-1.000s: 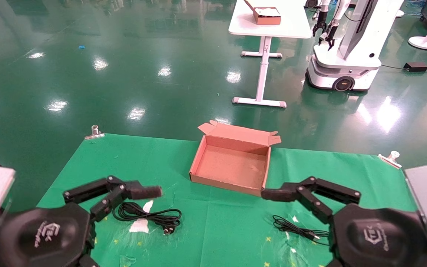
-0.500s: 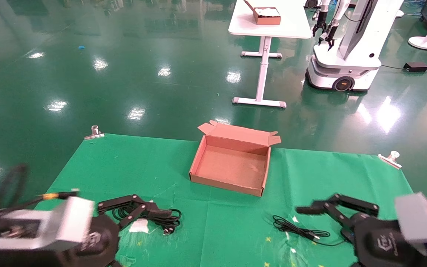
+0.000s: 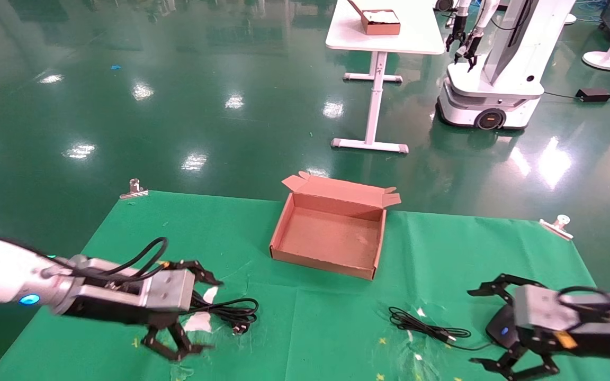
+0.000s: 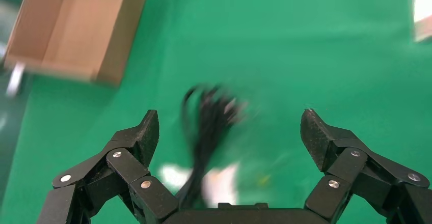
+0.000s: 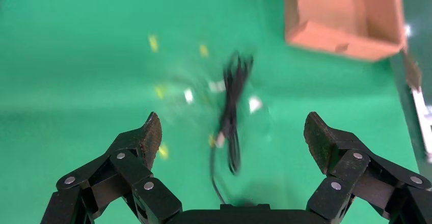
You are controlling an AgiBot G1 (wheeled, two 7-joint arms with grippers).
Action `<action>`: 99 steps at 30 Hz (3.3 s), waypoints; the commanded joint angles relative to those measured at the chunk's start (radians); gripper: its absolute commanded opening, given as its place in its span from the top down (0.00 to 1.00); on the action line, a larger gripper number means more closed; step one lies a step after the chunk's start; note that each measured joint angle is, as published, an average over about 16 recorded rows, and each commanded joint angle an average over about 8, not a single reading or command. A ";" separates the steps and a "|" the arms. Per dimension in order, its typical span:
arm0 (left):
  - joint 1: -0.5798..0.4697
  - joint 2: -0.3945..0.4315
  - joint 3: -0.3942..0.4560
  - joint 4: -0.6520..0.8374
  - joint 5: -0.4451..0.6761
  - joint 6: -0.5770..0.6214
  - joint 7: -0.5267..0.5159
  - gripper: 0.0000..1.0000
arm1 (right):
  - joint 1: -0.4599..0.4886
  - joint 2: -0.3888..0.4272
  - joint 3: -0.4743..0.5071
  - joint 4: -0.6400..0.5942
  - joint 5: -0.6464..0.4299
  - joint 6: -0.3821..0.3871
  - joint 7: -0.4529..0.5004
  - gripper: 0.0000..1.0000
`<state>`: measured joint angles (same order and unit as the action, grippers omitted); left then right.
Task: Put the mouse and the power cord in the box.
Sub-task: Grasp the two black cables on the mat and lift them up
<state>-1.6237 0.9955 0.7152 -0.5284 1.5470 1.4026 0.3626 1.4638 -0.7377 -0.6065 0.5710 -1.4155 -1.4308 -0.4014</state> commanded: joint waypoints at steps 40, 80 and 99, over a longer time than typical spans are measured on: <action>-0.082 0.255 0.087 0.488 0.185 -0.371 0.408 1.00 | 0.151 -0.338 -0.086 -0.554 -0.184 0.268 -0.378 1.00; -0.077 0.250 0.083 0.478 0.178 -0.359 0.400 1.00 | 0.148 -0.332 -0.083 -0.541 -0.180 0.261 -0.374 1.00; -0.230 0.148 -0.022 0.495 0.027 -0.196 0.308 1.00 | 0.256 -0.219 -0.034 -0.490 -0.110 0.148 -0.343 1.00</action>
<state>-1.8506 1.1502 0.6908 -0.0323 1.5704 1.1950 0.6665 1.7236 -0.9614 -0.6425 0.0930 -1.5283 -1.2835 -0.7388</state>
